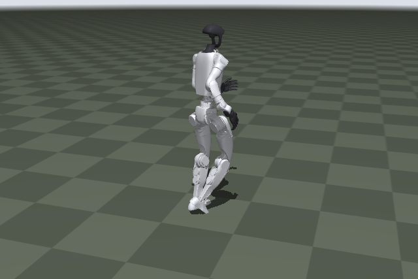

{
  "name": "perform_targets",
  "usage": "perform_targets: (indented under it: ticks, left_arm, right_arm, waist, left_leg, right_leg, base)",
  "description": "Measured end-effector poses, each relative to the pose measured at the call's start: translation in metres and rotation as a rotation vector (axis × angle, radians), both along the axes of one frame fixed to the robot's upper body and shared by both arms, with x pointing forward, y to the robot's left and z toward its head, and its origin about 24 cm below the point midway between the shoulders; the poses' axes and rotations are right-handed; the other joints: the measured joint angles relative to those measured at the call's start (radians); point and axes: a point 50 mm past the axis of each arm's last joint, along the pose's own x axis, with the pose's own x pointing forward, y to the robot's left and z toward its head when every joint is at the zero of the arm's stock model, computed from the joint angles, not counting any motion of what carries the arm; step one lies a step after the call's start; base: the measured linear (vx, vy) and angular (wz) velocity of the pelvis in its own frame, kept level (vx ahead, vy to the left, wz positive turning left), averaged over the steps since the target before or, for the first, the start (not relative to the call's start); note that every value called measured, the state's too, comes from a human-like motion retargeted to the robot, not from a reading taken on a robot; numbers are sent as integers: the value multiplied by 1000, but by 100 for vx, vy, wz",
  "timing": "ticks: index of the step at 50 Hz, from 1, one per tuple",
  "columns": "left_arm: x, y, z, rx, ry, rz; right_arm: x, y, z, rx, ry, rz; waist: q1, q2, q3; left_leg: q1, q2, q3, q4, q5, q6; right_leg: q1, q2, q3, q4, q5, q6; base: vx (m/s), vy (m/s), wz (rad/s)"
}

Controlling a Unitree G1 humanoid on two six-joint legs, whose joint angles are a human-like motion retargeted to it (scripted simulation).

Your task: Walk run

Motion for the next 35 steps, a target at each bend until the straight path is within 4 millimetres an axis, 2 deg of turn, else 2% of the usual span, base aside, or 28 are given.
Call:
perform_targets:
  ticks: [2,4,8,10,11,12,13,14,15,17,19,20,22,25,27,28,30,31,32,33,34,35]
  left_arm:
    - [4,-3,18,19,-76,1]
    - [4,-6,31,39,-129,-14]
    - [-3,-6,38,67,-150,-57]
    - [-9,-6,30,72,-105,-92]
    - [-13,-3,23,80,-66,-111]
    - [-20,2,11,103,-14,-123]
    - [-35,11,-6,152,70,-122]
    - [-49,17,-25,203,161,-128]
    - [-63,21,-43,253,258,-139]
    - [-97,26,-82,216,480,-90]
    - [-129,22,-100,56,578,-88]
    - [-141,23,-103,-36,592,-84]
    - [-160,30,-108,-135,624,-13]
    - [-174,50,-105,-128,627,92]
    - [-167,53,-101,-73,610,98]
    - [-161,51,-98,-52,595,93]
    - [-142,47,-90,-6,542,73]
    - [-132,45,-85,8,505,69]
    - [-121,43,-79,25,465,63]
    - [-109,41,-71,48,421,52]
    - [-98,36,-65,67,377,41]
    - [-89,31,-59,83,333,30]
  right_arm:
    - [-13,-9,6,7,-12,-53]
    - [-15,-13,14,11,-78,-109]
    - [1,2,22,7,-223,-189]
    - [21,14,27,-17,-318,-239]
    - [34,20,31,-37,-380,-275]
    - [47,29,35,-45,-439,-307]
    - [58,43,38,-29,-491,-331]
    - [78,48,46,-10,-574,-361]
    - [101,51,56,14,-671,-395]
    - [140,54,76,112,-787,-340]
    - [163,56,95,173,-854,-267]
    - [172,51,106,180,-897,-241]
    - [179,41,128,146,-1000,-218]
    - [175,31,148,73,-1101,-204]
    - [167,23,149,16,-1103,-219]
    - [162,21,145,-3,-1082,-221]
    - [152,21,130,-17,-1002,-233]
    - [147,24,119,-13,-939,-215]
    - [141,27,108,-7,-869,-190]
    - [135,30,95,2,-787,-151]
    - [124,34,77,16,-678,-107]
    - [110,39,57,39,-554,-62]
  waist:
    - [-66,44,-9]
    - [-121,67,-18]
    - [-174,100,-34]
    - [-187,114,-38]
    - [-183,101,-54]
    - [-173,92,-64]
    - [-152,94,-63]
    - [-154,103,-47]
    - [-168,115,-23]
    - [-156,62,-52]
    - [-87,41,-52]
    - [-49,43,-39]
    - [16,-13,-22]
    - [130,-81,-16]
    - [175,-84,-11]
    - [210,-102,-5]
    - [221,-100,1]
    - [241,-101,16]
    - [240,-116,27]
    - [201,-158,32]
    - [158,-178,25]
    - [113,-186,12]
  left_leg:
    - [83,19,-14,-91,103,-45]
    - [167,20,-21,-168,238,-99]
    - [302,47,-45,-221,508,-257]
    - [331,50,-106,-161,654,-358]
    - [313,9,-109,-88,735,-396]
    - [290,-11,-93,19,795,-420]
    - [257,12,-39,193,815,-420]
    - [209,18,-71,345,822,-420]
    - [153,16,-145,485,822,-420]
    - [31,-14,-94,574,719,-394]
    - [-82,61,30,614,578,-279]
    - [-148,86,48,625,498,-222]
    - [-258,78,86,529,392,-142]
    - [-347,51,150,197,348,-61]
    - [-330,-17,128,-69,286,-26]
    - [-333,-48,83,-153,250,-58]
    - [-317,-22,76,-250,219,-168]
    - [-301,-20,82,-232,322,-149]
    - [-289,-44,88,-186,355,-100]
    - [-286,-123,93,-83,247,11]
    - [-281,-154,20,9,181,6]
    - [-276,-161,-93,97,135,-58]
  right_leg:
    - [-84,-59,-29,-146,-55,4]
    - [-142,-83,-27,-349,-79,-3]
    - [-160,-79,29,-700,-177,-9]
    - [-154,-95,-32,-706,-94,-107]
    - [-160,-132,-87,-643,-112,-156]
    - [-154,-120,-70,-578,-146,-194]
    - [-127,-9,91,-511,-215,-213]
    - [-108,2,88,-458,-255,-217]
    - [-92,-37,3,-411,-281,-213]
    - [6,-32,71,-474,-308,-225]
    - [97,9,141,-525,-305,-242]
    - [142,27,163,-558,-285,-244]
    - [220,16,182,-614,-190,-231]
    - [344,19,203,-696,28,-166]
    - [429,28,155,-735,180,-102]
    - [467,1,125,-734,244,-56]
    - [532,7,63,-703,360,27]
    - [533,14,105,-587,383,83]
    - [520,18,139,-451,398,143]
    - [477,15,155,-278,398,213]
    - [438,43,141,-141,398,237]
    - [402,87,111,-24,398,236]
  base:
    - [139,-51,105]
    - [97,-28,92]
    - [144,-73,16]
    - [127,-51,-9]
    - [149,-60,-42]
    - [167,-85,-125]
    - [164,-97,-121]
    - [152,-96,-59]
    - [135,-79,-14]
    - [128,-65,-101]
    - [118,-37,-171]
    - [128,-39,-132]
    - [139,-52,-119]
    - [128,-52,-106]
    - [165,-48,-60]
    - [143,-39,-81]
    - [156,-41,-61]
    - [167,-48,-66]
    - [153,-50,-22]
    - [172,-53,66]
    - [206,-61,116]
    - [182,-62,40]
